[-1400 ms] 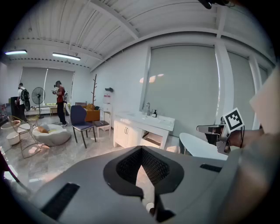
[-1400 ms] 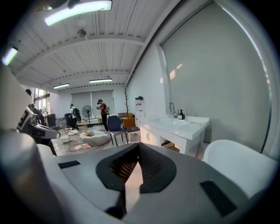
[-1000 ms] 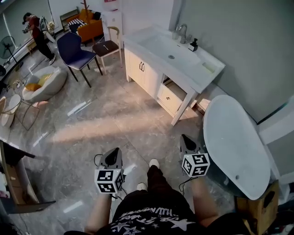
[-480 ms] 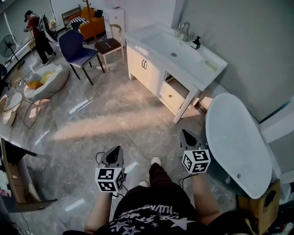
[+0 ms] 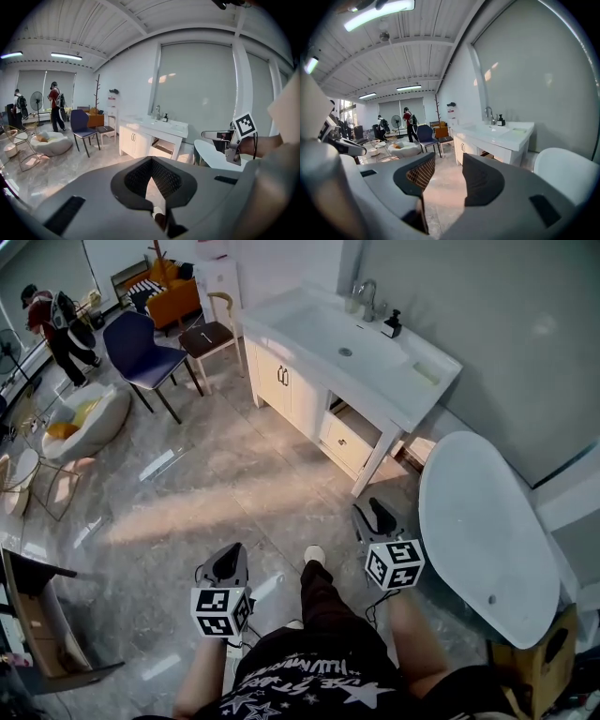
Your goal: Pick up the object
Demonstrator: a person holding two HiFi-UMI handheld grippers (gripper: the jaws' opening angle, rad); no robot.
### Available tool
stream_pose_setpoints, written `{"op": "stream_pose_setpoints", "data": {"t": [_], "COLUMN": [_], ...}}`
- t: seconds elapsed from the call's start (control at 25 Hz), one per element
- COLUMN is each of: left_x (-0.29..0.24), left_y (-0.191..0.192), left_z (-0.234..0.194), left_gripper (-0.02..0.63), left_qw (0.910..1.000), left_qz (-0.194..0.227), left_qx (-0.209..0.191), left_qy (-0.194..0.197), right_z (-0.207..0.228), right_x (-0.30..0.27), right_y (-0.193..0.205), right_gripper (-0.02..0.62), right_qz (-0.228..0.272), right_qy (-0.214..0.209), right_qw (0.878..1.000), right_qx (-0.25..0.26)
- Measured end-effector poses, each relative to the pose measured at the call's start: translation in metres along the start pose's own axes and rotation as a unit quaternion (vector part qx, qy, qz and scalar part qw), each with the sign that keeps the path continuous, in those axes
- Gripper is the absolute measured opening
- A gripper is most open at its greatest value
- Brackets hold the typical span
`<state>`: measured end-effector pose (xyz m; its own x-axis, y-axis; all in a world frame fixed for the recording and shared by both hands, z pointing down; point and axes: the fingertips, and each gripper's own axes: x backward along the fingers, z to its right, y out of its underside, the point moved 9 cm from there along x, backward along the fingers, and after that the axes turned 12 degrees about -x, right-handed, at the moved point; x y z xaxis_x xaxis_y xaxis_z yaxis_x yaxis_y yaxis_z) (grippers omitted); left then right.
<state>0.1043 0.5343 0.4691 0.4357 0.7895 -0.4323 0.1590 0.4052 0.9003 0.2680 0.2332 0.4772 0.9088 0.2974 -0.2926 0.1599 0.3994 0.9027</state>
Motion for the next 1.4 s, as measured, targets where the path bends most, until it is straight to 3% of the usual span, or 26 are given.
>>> {"op": "stream_pose_setpoints", "data": {"t": [0.28, 0.72, 0.96, 1.4], "left_x": [-0.092, -0.234, -0.293, -0.373], "left_y": [-0.044, -0.127, -0.165, -0.213], "left_z": [-0.023, -0.041, -0.036, -0.033], "left_gripper": [0.015, 0.015, 0.015, 0.015], "left_qw": [0.9999, 0.9997, 0.9993, 0.9971], "left_qz": [-0.014, -0.010, 0.004, 0.019], "left_qx": [-0.003, -0.018, -0.037, -0.055], "left_qy": [-0.002, -0.011, 0.002, 0.049], "right_z": [0.055, 0.161, 0.208, 0.255], "right_x": [-0.098, -0.219, -0.245, -0.254], "right_y": [-0.036, -0.113, -0.132, -0.154], "right_gripper": [0.292, 0.311, 0.311, 0.311], "right_qz": [-0.012, -0.013, -0.009, 0.008], "right_qy": [0.017, 0.063, 0.085, 0.131], "right_qw": [0.999, 0.996, 0.992, 0.984], "right_qx": [-0.035, -0.068, -0.090, -0.122]}}
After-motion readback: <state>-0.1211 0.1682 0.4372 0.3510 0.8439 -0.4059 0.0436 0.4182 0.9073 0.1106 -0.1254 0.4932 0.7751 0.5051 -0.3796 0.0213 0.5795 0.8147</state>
